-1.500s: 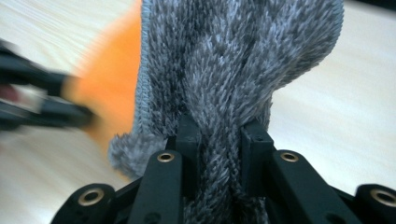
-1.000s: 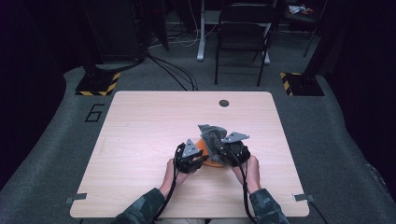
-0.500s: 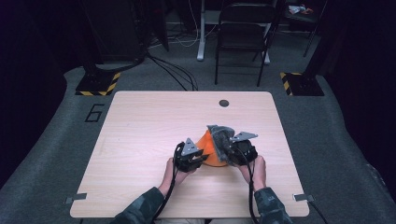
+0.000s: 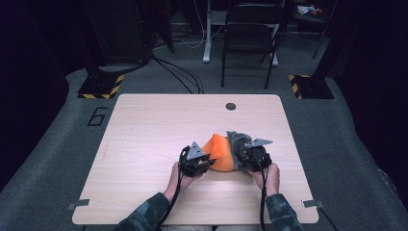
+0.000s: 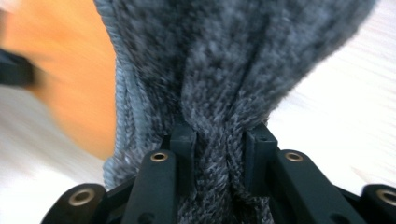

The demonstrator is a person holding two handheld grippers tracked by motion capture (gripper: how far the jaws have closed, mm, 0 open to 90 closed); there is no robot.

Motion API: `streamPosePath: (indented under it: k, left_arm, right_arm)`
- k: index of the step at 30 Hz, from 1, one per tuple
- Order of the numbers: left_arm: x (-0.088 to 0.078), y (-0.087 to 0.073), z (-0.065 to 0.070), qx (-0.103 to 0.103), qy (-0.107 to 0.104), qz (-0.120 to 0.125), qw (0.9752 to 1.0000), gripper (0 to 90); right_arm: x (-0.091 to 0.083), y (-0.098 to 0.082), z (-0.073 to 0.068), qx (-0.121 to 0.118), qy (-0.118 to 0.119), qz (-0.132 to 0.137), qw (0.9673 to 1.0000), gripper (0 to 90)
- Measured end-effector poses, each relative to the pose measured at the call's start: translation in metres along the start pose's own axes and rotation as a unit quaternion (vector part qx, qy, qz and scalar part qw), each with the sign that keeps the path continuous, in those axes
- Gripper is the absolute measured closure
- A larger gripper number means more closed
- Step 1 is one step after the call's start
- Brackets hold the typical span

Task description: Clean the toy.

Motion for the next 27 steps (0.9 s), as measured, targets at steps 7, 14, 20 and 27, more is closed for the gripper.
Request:
streamPosePath:
  k: [7, 14, 20, 27]
  left_arm:
    - [-0.001, -0.001, -0.005, -0.013, 0.002, 0.007, 0.9999, 72.5]
    - [-0.002, -0.001, -0.007, -0.016, 0.003, 0.006, 0.9998, 72.1]
    - [-0.003, -0.001, -0.007, -0.019, 0.017, 0.007, 0.9997, 67.1]
    - [-0.005, -0.002, 0.006, 0.021, 0.064, -0.007, 0.9977, 37.5]
  right_arm:
    - [0.015, -0.013, 0.013, 0.035, 0.011, -0.025, 0.9990, 71.9]
    - [-0.010, -0.002, 0.020, 0.055, 0.013, 0.025, 0.9981, 72.6]
    - [-0.013, 0.012, 0.001, 0.038, 0.043, 0.034, 0.9978, 72.6]
    - [-0.010, 0.011, 0.000, 0.039, 0.031, 0.027, 0.9984, 72.6]
Point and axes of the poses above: each handheld gripper's, and its own axes: x roughly forward along the jaws, y roughly out of its top, z roughly to its right, the point moved 1 cm from there along x, roughly forward along the jaws, and after that the axes turned 9 degrees about -x, right-handed, at the moved point
